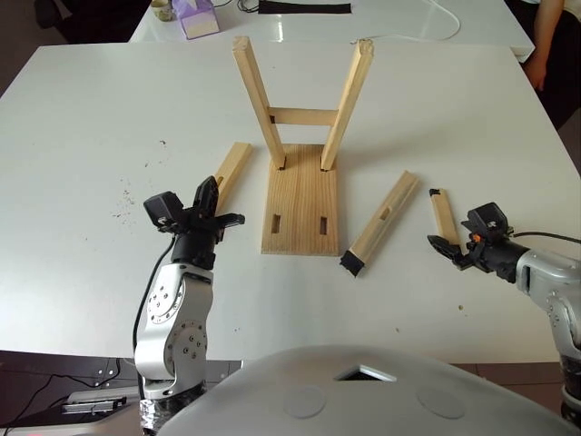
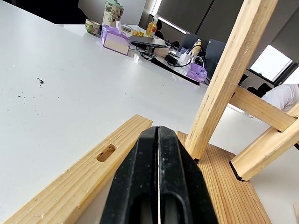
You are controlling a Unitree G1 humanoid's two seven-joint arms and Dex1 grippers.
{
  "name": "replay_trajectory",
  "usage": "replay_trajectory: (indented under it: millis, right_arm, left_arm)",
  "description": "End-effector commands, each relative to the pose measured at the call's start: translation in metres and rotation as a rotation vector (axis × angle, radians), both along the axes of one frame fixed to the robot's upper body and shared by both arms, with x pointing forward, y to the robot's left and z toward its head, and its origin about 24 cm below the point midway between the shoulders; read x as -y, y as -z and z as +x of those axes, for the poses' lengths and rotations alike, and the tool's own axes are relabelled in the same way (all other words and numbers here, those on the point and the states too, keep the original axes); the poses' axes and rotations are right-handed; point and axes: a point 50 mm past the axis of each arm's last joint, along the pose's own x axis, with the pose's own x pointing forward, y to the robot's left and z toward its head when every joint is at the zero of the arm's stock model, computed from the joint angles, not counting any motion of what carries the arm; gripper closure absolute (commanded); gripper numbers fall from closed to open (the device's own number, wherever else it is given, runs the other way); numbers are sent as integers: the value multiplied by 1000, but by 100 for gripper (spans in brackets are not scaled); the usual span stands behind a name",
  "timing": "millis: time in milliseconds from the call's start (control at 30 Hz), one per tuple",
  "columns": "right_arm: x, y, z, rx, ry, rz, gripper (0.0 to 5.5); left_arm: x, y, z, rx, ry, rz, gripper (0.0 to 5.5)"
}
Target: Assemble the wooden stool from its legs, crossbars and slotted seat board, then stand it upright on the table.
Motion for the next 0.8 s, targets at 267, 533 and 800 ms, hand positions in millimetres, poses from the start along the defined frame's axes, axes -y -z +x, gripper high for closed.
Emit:
replay_trajectory:
  millis: [267,533,800]
  right_arm:
    - [5,34,-33,-195,214,73,185]
    - [0,28,-46,-223,167,46,304]
    - [-3,30,-32,-162,158,11,416]
  left_arm:
    - [-1,1,4,-18,29,5,550]
    - [-1,0,3,-15,20,2,550]
    - [-8,-4,9,1,9,27,550]
